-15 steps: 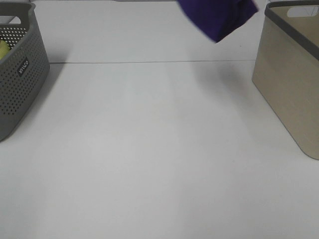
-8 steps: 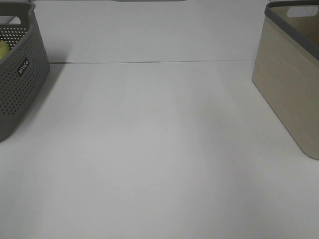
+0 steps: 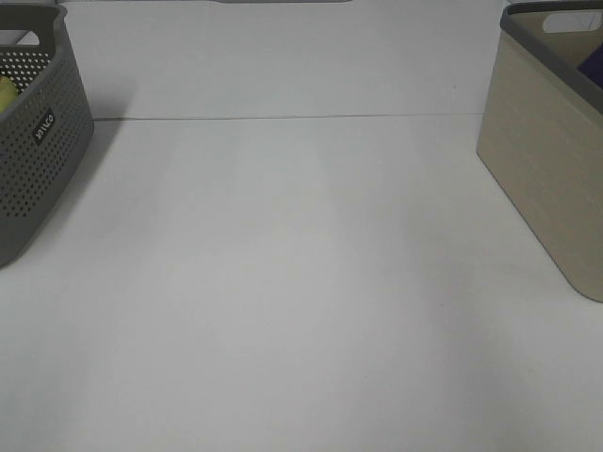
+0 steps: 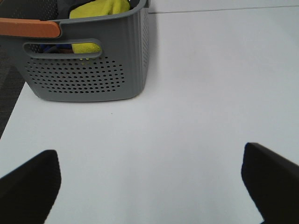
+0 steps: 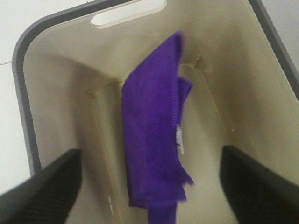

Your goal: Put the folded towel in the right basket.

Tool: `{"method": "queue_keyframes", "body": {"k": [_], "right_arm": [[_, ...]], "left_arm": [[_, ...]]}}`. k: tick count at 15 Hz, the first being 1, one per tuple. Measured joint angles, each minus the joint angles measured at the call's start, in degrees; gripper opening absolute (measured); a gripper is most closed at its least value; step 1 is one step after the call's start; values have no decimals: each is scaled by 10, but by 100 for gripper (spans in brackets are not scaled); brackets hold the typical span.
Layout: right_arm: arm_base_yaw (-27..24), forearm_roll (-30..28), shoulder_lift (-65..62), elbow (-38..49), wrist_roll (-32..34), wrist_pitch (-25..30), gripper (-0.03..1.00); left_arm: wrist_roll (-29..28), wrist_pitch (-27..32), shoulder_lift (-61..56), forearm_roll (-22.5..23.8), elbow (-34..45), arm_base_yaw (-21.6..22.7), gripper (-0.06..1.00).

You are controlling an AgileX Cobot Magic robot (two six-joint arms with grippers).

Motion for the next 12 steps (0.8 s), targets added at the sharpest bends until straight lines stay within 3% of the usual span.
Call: {"method": "queue_keyframes", "body": {"k": [1, 3, 8, 12], "right_arm": [[0, 0, 2, 0, 0, 0, 88], [0, 3, 3, 0, 3, 0, 95], [7, 38, 2, 0, 7, 7, 96], [116, 24, -17, 0, 13, -14, 96]], "left_arm": [[0, 0, 0, 0, 0, 0, 99], [0, 0, 0, 0, 0, 0, 99], [0, 0, 0, 0, 0, 0, 99], [0, 0, 0, 0, 0, 0, 99]]}}
